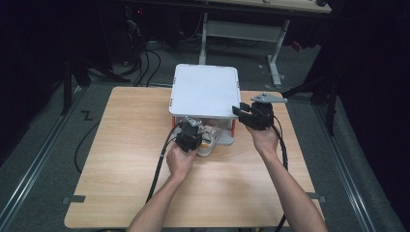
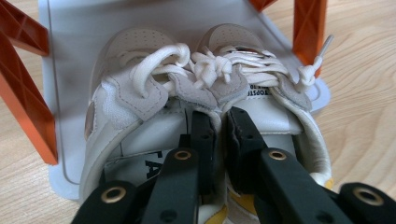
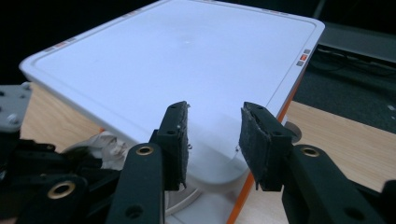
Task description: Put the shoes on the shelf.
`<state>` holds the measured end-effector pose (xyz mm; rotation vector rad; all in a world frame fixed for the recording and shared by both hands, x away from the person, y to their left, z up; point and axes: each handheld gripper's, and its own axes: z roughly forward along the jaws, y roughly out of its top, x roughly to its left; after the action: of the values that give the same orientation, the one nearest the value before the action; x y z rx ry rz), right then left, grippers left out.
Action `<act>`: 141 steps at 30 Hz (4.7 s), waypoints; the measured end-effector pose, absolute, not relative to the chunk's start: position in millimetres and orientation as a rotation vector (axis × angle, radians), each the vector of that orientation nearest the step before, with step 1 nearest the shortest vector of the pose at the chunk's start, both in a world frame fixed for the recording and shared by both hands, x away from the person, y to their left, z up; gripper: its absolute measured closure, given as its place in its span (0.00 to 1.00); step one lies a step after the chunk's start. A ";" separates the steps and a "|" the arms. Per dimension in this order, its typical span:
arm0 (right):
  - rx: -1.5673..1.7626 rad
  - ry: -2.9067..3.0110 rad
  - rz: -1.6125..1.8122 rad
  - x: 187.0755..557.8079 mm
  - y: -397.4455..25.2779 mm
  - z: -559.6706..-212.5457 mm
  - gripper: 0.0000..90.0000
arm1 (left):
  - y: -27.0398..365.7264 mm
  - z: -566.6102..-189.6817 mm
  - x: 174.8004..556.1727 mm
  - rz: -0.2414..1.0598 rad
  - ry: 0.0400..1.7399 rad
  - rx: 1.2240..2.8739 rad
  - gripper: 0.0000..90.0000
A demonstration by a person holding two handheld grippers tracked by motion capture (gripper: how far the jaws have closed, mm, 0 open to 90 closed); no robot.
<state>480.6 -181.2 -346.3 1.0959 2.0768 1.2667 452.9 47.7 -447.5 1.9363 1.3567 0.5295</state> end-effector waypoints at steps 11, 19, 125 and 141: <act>1.062 2.087 1.209 495.5 -171.0 -356.1 0.64 | 49.7 -447.9 459.0 0.503 1.380 1.932 0.77; 1.066 2.099 1.227 496.4 -170.7 -356.4 0.63 | 48.7 -445.2 457.0 0.476 1.362 1.921 0.53; 1.070 2.102 1.219 495.6 -167.9 -356.1 0.61 | 23.9 -462.5 459.1 0.586 1.566 1.910 0.13; 1.071 2.101 1.215 495.6 -167.6 -355.9 0.61 | 16.7 -470.1 469.1 0.632 1.571 1.832 0.19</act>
<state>495.6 -167.6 -355.9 1.0715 2.1014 1.2146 469.1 16.7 -470.1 1.8323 1.5713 0.6317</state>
